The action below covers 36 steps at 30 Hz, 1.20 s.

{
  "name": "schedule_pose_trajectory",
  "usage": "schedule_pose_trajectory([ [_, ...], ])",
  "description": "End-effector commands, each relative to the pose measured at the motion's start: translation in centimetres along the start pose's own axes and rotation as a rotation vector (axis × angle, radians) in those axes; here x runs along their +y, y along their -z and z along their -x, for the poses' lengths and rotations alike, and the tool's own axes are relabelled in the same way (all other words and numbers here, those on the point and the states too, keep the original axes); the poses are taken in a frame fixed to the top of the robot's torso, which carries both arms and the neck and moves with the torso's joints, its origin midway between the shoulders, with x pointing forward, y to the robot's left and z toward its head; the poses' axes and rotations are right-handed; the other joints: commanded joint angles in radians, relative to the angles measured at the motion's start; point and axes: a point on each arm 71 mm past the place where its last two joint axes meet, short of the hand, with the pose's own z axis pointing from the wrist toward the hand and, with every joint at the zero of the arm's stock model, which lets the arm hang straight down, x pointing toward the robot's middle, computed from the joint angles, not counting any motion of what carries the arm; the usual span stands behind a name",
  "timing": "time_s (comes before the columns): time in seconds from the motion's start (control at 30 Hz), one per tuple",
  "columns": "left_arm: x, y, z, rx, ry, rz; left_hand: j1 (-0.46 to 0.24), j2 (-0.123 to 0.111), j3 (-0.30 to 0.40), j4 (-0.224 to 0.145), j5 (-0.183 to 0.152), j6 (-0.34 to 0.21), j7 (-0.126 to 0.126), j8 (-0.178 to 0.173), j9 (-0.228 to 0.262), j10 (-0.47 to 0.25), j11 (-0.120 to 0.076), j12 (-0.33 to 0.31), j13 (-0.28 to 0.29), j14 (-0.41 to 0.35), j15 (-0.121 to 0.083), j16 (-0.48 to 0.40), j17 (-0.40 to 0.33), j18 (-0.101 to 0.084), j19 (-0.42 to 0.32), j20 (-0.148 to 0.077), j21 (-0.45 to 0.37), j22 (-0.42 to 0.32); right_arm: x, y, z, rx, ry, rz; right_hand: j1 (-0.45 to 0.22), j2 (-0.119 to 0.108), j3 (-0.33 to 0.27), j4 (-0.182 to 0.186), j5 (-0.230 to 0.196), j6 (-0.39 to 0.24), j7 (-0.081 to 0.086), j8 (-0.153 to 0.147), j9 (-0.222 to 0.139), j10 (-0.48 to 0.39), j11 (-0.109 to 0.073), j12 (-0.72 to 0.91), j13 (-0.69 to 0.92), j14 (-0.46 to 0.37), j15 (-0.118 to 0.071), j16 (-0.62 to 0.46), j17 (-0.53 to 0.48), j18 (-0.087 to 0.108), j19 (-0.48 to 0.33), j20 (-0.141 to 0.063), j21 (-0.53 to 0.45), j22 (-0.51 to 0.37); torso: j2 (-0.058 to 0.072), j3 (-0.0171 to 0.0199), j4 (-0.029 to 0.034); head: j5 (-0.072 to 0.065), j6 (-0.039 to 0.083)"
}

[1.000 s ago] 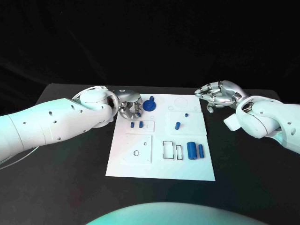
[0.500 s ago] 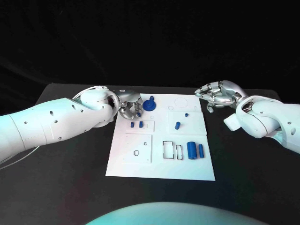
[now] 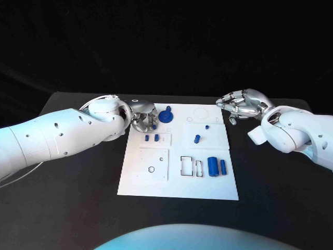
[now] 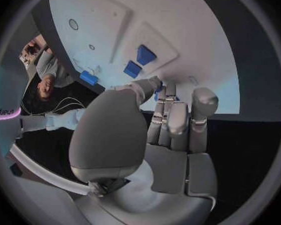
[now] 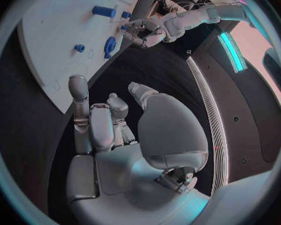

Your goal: Assemble the parts on the task board

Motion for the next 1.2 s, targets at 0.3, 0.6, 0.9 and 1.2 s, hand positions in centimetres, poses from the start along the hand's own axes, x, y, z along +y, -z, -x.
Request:
schedule_pose_trajectory([
  [0.3,0.1,0.0,-0.2,0.018,0.0,0.003,-0.016,-0.013,-0.004,-0.002,0.001,-0.04,0.013,-0.036,-0.013,-0.001,0.016,-0.022,0.008,-0.017,0.012,-0.011,-0.023,-0.012,-0.02,0.009,-0.023,-0.019,0.0,0.0,-0.2,0.009,-0.001,0.012,-0.001,0.009,0.002,0.006,0.0,-0.009,-0.001,0.005,-0.001,0.005,0.0,-0.003,-0.003,0.002,-0.001,-0.008,-0.002,0.007,0.002,-0.001,-0.004,-0.002,0.0,-0.0001,-0.0005,0.002,0.002],
  [0.6,0.5,0.1,-0.2,0.022,-0.003,0.02,-0.021,-0.018,-0.006,-0.002,0.001,-0.08,0.035,-0.073,-0.034,-0.003,0.029,-0.038,0.015,-0.026,0.022,-0.014,-0.038,-0.011,-0.027,0.018,-0.03,-0.025,-0.2,0.0,-0.1,0.003,0.002,0.009,0.0,0.007,0.002,0.006,0.0,-0.01,-0.001,0.005,-0.001,-0.003,0.0,-0.011,-0.013,0.0,-0.001,-0.012,-0.009,0.009,-0.002,-0.001,-0.013,-0.009,0.0,0.0007,-0.0002,0.003,0.002],
  [0.9,1.5,0.6,-0.1,0.004,-0.006,0.046,-0.019,-0.016,-0.006,-0.004,0.001,-0.089,0.037,-0.083,-0.041,-0.004,0.032,-0.042,0.018,-0.031,0.025,-0.017,-0.049,-0.009,-0.031,0.021,-0.036,-0.032,-0.2,0.0,0.2,-0.017,0.014,0.013,0.026,-0.006,0.029,0.001,-0.004,-0.014,0.001,0.012,-0.003,-0.208,0.001,-0.323,-0.33,-0.023,0.001,-0.074,-0.073,0.021,-0.036,-0.001,-0.105,-0.071,0.0,0.0007,-0.0012,0.001,0.004],
  [1.2,4.2,2.2,0.6,-0.081,0.293,0.067,-0.027,-0.014,-0.031,0.013,0.001,-0.056,0.018,-0.028,-0.037,-0.027,0.024,-0.013,0.047,-0.252,0.023,-0.235,-0.419,0.045,-0.232,0.012,-0.337,-0.297,0.1,0.0,0.3,0.005,0.159,0.047,0.108,-0.053,0.183,-0.111,-0.054,0.065,0.004,0.002,-0.019,-0.227,0.009,-0.634,-0.599,-0.018,0.004,-0.091,-0.072,0.017,-0.018,0.0,-0.095,-0.042,-0.003,0.0024,-0.0014,-0.005,0.016],
])
